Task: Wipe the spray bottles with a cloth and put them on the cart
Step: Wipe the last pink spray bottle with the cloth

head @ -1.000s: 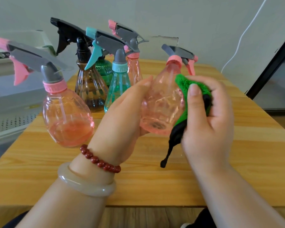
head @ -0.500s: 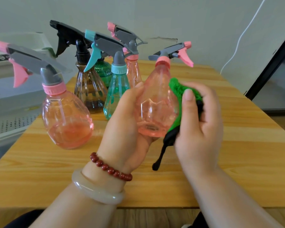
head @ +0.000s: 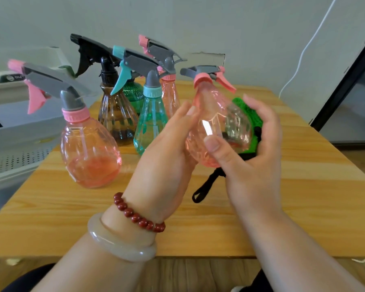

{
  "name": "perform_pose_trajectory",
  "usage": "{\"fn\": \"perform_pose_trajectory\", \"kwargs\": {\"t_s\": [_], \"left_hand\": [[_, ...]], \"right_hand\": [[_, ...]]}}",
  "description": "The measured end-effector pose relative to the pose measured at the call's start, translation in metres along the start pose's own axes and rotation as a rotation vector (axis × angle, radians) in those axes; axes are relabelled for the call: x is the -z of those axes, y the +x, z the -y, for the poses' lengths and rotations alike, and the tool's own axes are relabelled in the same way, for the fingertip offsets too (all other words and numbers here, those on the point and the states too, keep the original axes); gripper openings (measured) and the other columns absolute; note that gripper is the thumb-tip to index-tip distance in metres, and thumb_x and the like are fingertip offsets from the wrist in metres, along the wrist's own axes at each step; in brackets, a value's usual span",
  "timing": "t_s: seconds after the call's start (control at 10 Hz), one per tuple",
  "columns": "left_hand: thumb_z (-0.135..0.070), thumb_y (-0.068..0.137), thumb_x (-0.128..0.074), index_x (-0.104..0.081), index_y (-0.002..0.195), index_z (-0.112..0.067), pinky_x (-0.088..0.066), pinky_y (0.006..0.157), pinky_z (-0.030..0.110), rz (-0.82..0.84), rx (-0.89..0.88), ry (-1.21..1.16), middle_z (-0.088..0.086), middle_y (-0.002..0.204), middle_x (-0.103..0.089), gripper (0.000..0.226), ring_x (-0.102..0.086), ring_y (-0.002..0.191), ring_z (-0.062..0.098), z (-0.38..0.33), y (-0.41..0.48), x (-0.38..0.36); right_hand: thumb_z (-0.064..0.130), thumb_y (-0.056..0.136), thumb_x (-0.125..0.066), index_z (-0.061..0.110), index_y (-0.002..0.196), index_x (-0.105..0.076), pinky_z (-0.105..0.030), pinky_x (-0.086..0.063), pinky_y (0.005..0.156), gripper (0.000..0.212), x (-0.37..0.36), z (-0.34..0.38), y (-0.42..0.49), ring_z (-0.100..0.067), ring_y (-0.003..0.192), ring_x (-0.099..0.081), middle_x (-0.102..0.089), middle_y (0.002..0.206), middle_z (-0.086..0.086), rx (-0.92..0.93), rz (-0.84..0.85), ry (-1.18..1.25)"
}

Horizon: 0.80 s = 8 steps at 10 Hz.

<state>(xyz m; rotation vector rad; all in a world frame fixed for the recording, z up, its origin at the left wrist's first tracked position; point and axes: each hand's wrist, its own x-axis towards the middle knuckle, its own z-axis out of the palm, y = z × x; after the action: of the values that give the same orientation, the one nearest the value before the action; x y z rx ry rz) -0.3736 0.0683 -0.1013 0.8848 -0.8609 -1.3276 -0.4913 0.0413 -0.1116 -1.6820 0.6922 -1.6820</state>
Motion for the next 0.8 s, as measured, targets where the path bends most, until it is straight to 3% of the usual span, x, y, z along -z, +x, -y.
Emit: {"fn": "perform_pose_trajectory", "kwargs": {"t_s": [0.1, 0.2, 0.3, 0.4, 0.5, 0.6, 0.7, 0.8], "left_hand": [[-0.03, 0.106, -0.04, -0.055, 0.135, -0.004, -0.06, 0.075, 0.024, -0.026, 0.008, -0.022, 0.017, 0.129, -0.065, 0.042, -0.07, 0.1, 0.021, -0.006, 0.0, -0.006], [-0.029, 0.107, -0.035, -0.048, 0.143, -0.001, -0.058, 0.056, 0.02, -0.033, 0.112, -0.146, 0.017, 0.116, -0.062, 0.048, -0.069, 0.073, 0.017, -0.011, -0.007, -0.014], [-0.031, 0.106, -0.035, -0.05, 0.142, -0.004, -0.057, 0.055, 0.021, -0.031, 0.134, -0.095, 0.008, 0.1, -0.066, 0.047, -0.07, 0.063, 0.009, -0.013, -0.011, -0.017], [-0.032, 0.107, -0.034, -0.051, 0.141, -0.005, -0.057, 0.055, 0.021, -0.029, 0.141, -0.088, 0.005, 0.099, -0.067, 0.047, -0.07, 0.064, 0.008, -0.007, -0.007, -0.015], [-0.036, 0.107, -0.036, -0.054, 0.139, -0.007, -0.058, 0.058, 0.023, -0.053, 0.191, -0.069, 0.012, 0.113, -0.07, 0.047, -0.073, 0.073, 0.013, -0.01, -0.002, -0.017], [-0.032, 0.105, -0.041, -0.06, 0.129, -0.009, -0.062, 0.071, 0.032, -0.046, 0.208, 0.062, 0.016, 0.12, -0.07, 0.039, -0.073, 0.093, 0.024, -0.007, 0.011, -0.007], [-0.019, 0.1, -0.05, -0.071, 0.101, -0.017, -0.061, 0.079, 0.033, -0.1, 0.052, 0.499, 0.003, 0.093, -0.078, 0.022, -0.074, 0.088, 0.015, -0.006, 0.014, 0.004], [-0.022, 0.092, -0.061, -0.071, 0.091, -0.025, -0.057, 0.071, 0.018, -0.199, -0.226, 1.045, -0.002, 0.077, -0.074, 0.011, -0.068, 0.073, 0.006, -0.003, 0.015, 0.019]], "right_hand": [[0.04, 0.069, -0.078, 0.024, 0.123, -0.051, -0.015, -0.049, 0.08, 0.063, -0.002, 0.0, -0.002, -0.001, 0.1, -0.063, -0.06, 0.111, 0.018, -0.033, 0.007, 0.07], [0.053, 0.066, -0.078, 0.03, 0.118, -0.053, -0.012, -0.047, 0.079, 0.062, 0.003, -0.002, 0.001, 0.001, 0.098, -0.062, -0.061, 0.109, 0.017, -0.051, 0.06, -0.024], [0.068, 0.07, -0.069, 0.037, 0.116, -0.054, -0.012, -0.046, 0.083, 0.058, 0.006, -0.004, 0.005, 0.001, 0.104, -0.06, -0.061, 0.112, 0.022, -0.012, 0.035, -0.189], [0.066, 0.076, -0.064, 0.034, 0.119, -0.054, -0.012, -0.045, 0.086, 0.055, 0.006, -0.009, 0.005, -0.001, 0.107, -0.059, -0.061, 0.115, 0.018, 0.016, -0.016, -0.309], [0.062, 0.074, -0.072, 0.034, 0.112, -0.059, -0.009, -0.044, 0.08, 0.049, 0.007, -0.012, 0.007, 0.003, 0.1, -0.06, -0.064, 0.106, 0.02, -0.097, -0.079, -0.253], [0.053, 0.072, -0.079, 0.029, 0.105, -0.064, -0.011, -0.047, 0.064, 0.044, 0.014, -0.01, 0.014, 0.001, 0.077, -0.062, -0.066, 0.086, 0.014, -0.253, -0.143, -0.022], [0.04, 0.075, -0.072, 0.021, 0.1, -0.063, -0.019, -0.045, 0.054, 0.033, 0.021, -0.01, 0.021, -0.004, 0.059, -0.055, -0.058, 0.064, 0.012, -0.345, -0.117, 0.088], [0.035, 0.074, -0.067, 0.021, 0.095, -0.063, -0.021, -0.041, 0.049, 0.026, 0.023, -0.013, 0.024, -0.01, 0.054, -0.05, -0.053, 0.057, 0.01, -0.433, -0.051, 0.112]]}}
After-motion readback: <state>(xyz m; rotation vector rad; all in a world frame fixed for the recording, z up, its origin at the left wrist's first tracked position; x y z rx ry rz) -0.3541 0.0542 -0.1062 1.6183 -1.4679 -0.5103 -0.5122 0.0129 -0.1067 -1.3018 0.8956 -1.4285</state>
